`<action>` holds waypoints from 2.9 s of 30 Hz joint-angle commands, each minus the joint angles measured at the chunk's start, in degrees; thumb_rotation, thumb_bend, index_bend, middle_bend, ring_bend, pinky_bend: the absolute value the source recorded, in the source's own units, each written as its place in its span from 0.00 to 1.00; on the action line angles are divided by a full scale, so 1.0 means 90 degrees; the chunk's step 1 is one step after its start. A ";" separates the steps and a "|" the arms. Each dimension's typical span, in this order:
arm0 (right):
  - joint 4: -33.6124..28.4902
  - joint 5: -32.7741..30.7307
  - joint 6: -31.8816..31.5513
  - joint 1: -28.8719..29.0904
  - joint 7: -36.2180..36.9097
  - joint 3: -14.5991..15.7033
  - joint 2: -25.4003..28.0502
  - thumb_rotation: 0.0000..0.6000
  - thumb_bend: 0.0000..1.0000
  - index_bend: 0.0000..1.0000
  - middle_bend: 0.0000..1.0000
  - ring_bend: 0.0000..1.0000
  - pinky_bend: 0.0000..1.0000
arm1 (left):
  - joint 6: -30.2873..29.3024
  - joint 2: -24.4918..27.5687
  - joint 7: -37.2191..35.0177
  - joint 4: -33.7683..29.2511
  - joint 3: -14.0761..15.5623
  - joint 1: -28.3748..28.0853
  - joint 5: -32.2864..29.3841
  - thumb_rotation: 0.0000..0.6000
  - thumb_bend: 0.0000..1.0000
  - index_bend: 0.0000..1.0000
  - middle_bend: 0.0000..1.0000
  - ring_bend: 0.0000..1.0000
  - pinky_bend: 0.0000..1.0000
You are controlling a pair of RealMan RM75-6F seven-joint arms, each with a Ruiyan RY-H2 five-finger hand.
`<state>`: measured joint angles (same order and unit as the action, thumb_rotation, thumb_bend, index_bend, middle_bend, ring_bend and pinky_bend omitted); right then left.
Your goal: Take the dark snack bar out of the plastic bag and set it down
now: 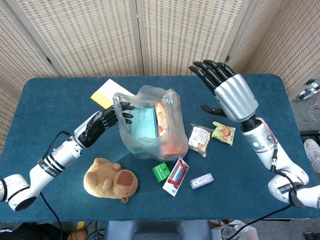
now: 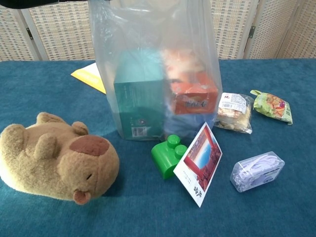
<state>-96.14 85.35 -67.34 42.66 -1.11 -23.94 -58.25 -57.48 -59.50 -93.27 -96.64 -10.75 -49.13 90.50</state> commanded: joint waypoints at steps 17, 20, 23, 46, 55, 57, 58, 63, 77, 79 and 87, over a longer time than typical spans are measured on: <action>0.1362 0.0363 0.0001 0.1129 0.0693 0.0027 -0.1343 1.00 0.07 0.11 0.13 0.11 0.24 | 0.0202 -0.0018 -0.0370 -0.0231 0.0011 -0.0198 -0.0007 0.12 0.22 0.13 0.14 0.18 0.19; 0.1598 0.0399 -0.0011 0.1299 0.0788 0.0035 -0.1550 1.00 0.07 0.11 0.13 0.11 0.24 | 0.0228 -0.0012 -0.0431 -0.0238 0.0012 -0.0220 -0.0016 0.13 0.22 0.13 0.14 0.18 0.19; 0.1876 0.0509 -0.0082 0.1482 0.0819 0.0049 -0.1772 1.00 0.07 0.11 0.13 0.11 0.24 | 0.0235 0.0002 -0.0503 -0.0251 0.0014 -0.0232 -0.0016 0.13 0.22 0.13 0.14 0.18 0.19; 0.3276 0.0668 -0.1362 0.2372 0.1398 -0.0168 -0.3096 1.00 0.00 0.09 0.14 0.10 0.18 | 0.0184 0.0241 -0.1154 -0.0304 0.0042 -0.0250 0.0070 0.12 0.22 0.13 0.15 0.19 0.19; 0.2189 0.0306 -0.1185 0.2290 0.0452 -0.0291 -0.2770 1.00 0.00 0.00 0.10 0.03 0.12 | 0.0081 0.0307 -0.1374 -0.0455 0.0074 -0.0311 0.0274 0.13 0.22 0.13 0.15 0.19 0.19; 0.2078 0.0232 -0.1133 0.2297 0.0335 -0.0317 -0.2736 1.00 0.00 0.00 0.09 0.02 0.11 | 0.0055 0.0295 -0.1412 -0.0459 0.0084 -0.0328 0.0310 0.12 0.22 0.13 0.15 0.19 0.19; 0.2043 0.0203 -0.1114 0.2300 0.0294 -0.0326 -0.2727 1.00 0.00 0.00 0.09 0.02 0.11 | 0.0047 0.0286 -0.1427 -0.0455 0.0088 -0.0337 0.0320 0.12 0.22 0.13 0.15 0.19 0.19; 0.1905 0.0069 -0.1020 0.2326 0.0165 -0.0364 -0.2700 1.00 0.00 0.00 0.07 0.00 0.09 | 0.0064 0.0228 -0.1455 -0.0390 0.0088 -0.0424 0.0332 0.10 0.22 0.13 0.15 0.19 0.19; 0.1706 0.0049 -0.0900 0.2401 0.0085 -0.0317 -0.2674 1.00 0.00 0.00 0.04 0.00 0.06 | 0.0022 0.0130 -0.1518 -0.0381 0.0051 -0.0613 0.0337 0.02 0.22 0.14 0.18 0.19 0.18; 0.1693 0.0045 -0.0905 0.2405 0.0122 -0.0320 -0.2680 1.00 0.00 0.00 0.04 0.00 0.06 | 0.0019 0.0146 -0.1576 -0.0430 0.0062 -0.0631 0.0357 0.03 0.22 0.14 0.18 0.19 0.18; 0.1733 0.0096 -0.0921 0.2472 0.0132 -0.0316 -0.2733 1.00 0.00 0.00 0.04 0.00 0.06 | 0.0010 0.0183 -0.1798 -0.0519 0.0114 -0.0740 0.0488 0.03 0.22 0.12 0.18 0.19 0.18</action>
<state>-80.56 86.19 -75.63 64.91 0.09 -26.79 -82.85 -57.40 -57.87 -109.37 -101.26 -9.77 -55.70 94.83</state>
